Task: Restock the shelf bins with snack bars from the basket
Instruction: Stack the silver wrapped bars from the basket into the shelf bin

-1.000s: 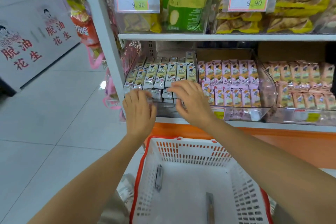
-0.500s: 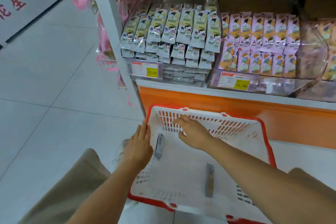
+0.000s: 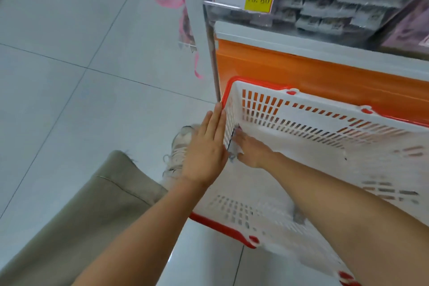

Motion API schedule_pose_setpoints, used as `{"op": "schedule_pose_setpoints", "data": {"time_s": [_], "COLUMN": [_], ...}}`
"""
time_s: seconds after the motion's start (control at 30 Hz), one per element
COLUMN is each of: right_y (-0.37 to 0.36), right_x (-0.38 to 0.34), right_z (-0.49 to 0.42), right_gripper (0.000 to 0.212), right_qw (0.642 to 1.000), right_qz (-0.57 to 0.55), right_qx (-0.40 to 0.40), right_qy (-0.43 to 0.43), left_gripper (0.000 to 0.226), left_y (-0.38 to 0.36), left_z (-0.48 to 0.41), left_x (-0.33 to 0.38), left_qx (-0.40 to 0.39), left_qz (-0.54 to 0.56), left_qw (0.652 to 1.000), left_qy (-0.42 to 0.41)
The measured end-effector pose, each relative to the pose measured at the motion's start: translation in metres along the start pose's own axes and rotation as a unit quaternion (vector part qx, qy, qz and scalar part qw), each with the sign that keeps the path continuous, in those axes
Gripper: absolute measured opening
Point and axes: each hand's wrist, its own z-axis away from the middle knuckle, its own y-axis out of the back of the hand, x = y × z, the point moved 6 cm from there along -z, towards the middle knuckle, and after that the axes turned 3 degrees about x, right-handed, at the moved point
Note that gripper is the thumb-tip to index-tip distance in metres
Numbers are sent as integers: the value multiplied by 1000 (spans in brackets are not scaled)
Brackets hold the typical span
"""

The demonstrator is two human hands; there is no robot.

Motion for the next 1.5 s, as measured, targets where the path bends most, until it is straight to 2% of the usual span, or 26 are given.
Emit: {"op": "schedule_pose_setpoints", "data": {"time_s": [0.17,0.27,0.37,0.43,0.5,0.67,0.8,0.97,1.03,1.1,1.17,1.23,1.33,1.5], "right_y": [-35,-44,-45,-44,-45,-46,-48,-51,-55,-56,-59,-66,-74,-68], "right_x": [3,8,10,13,19,51,67,58,52,46,42,43,46,52], "right_z": [-10,-4,-2,-1,1,11,22,21,21,19,17,16,21,30], "right_gripper": [75,80,67,46,37,37,54,62,57,37,23,25,45,37], "right_qw": [998,996,994,993,986,937,904,949,950,945,949,952,955,964], "right_qz": [51,90,99,56,-24,-179,-230,-27,-35,-57,-54,-51,-41,-83], "right_qx": [-27,10,45,80,121,195,245,208,227,263,262,236,203,169], "right_qy": [-14,-17,-31,-66,-114,-229,-263,-234,-212,-183,-169,-190,-213,-188], "left_gripper": [79,82,78,78,77,77,74,75,74,72,71,72,73,70], "left_y": [-8,-7,-9,-9,-9,-3,0,0,2,3,1,-2,-4,-2], "left_z": [-1,-1,0,0,-1,-1,-2,-1,-1,-1,-1,0,-1,-1], "left_x": [-4,-4,-4,-4,-4,-2,0,0,0,0,0,-2,-3,-3], "left_qx": [-4,-2,-3,-7,-5,14,21,26,40,51,45,34,28,4], "left_qz": [-11,-24,-18,-11,-14,-23,-19,-11,-18,-22,-20,-15,-11,9], "left_qw": [1000,1000,1000,1000,1000,1000,1000,1000,999,998,999,999,1000,1000], "left_qy": [10,17,11,12,11,9,9,11,6,-2,-1,2,0,6]}}
